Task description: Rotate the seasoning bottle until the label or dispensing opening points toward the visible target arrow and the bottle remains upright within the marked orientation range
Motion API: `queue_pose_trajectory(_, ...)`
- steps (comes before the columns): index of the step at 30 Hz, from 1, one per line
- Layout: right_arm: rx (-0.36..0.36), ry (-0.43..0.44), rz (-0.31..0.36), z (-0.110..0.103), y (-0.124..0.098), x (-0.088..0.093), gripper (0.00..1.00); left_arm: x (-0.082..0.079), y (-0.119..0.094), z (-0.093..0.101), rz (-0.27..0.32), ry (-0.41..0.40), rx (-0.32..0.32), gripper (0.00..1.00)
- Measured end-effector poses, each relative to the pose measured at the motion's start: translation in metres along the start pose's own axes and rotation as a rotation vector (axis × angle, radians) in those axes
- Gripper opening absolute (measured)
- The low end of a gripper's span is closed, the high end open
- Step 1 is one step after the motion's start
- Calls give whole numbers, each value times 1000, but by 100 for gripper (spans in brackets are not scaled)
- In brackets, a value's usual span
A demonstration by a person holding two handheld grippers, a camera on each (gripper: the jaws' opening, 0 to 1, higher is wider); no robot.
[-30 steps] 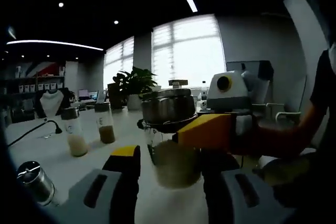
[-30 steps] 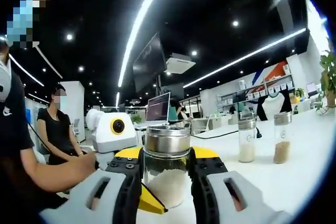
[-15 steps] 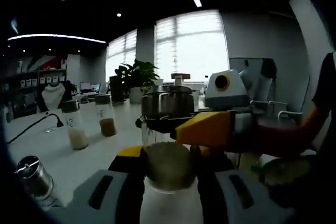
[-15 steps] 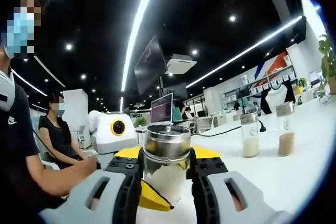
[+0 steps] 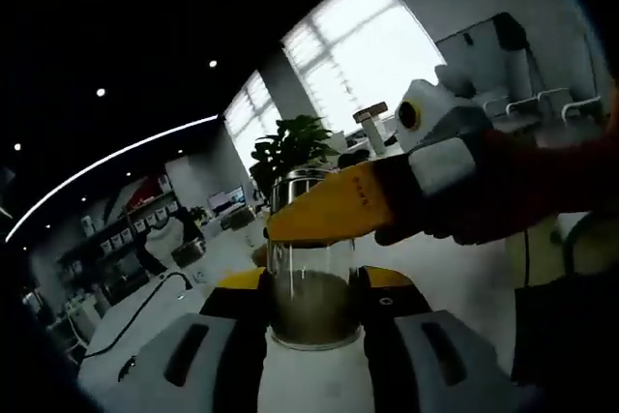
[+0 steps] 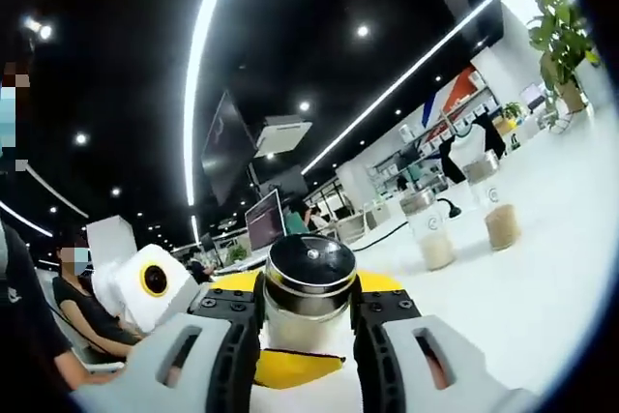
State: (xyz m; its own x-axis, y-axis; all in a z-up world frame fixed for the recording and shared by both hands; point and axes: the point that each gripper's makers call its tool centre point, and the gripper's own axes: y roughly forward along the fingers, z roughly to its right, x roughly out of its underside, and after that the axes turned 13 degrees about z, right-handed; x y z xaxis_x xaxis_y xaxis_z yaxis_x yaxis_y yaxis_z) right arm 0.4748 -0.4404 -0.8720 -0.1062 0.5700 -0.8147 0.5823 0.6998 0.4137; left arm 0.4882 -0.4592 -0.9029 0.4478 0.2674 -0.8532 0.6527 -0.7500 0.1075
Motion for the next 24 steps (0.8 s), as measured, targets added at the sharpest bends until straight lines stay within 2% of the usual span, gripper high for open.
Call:
queue_pose_trajectory(3, 38, 58, 22, 3, 0, -1, 34, 3, 1, -1, -39, 151, -18, 38)
queue_pose_trajectory(5, 50, 71, 28, 5, 0, -1, 34, 5, 2, -2, -56, 196, -26, 38)
queue_pose_trajectory(8, 66, 69, 29, 7, -1, 0, 34, 9, 4, 1, -69, 189, -27, 38)
queue_pose_trajectory(11, 74, 46, 15, 7, -2, 3, 34, 11, 3, 3, -55, 150, 9, 39)
queue_pose_trajectory(13, 63, 29, 10, 7, -3, 2, 34, 9, 2, 9, -26, 76, 53, 39)
queue_pose_trajectory(14, 46, 22, 3, 5, -3, 2, 34, 6, 1, 9, -2, 24, 62, 39)
queue_pose_trajectory(16, 21, 4, -4, 1, -2, 1, 34, 4, 0, 9, 17, -24, 67, 39)
queue_pose_trajectory(20, -72, -120, -53, -14, 0, 3, 34, 0, -2, 14, 59, -172, 120, 40)
queue_pose_trajectory(24, -145, -150, -73, -26, -1, 4, 34, -8, -8, 21, 108, -293, 178, 40)
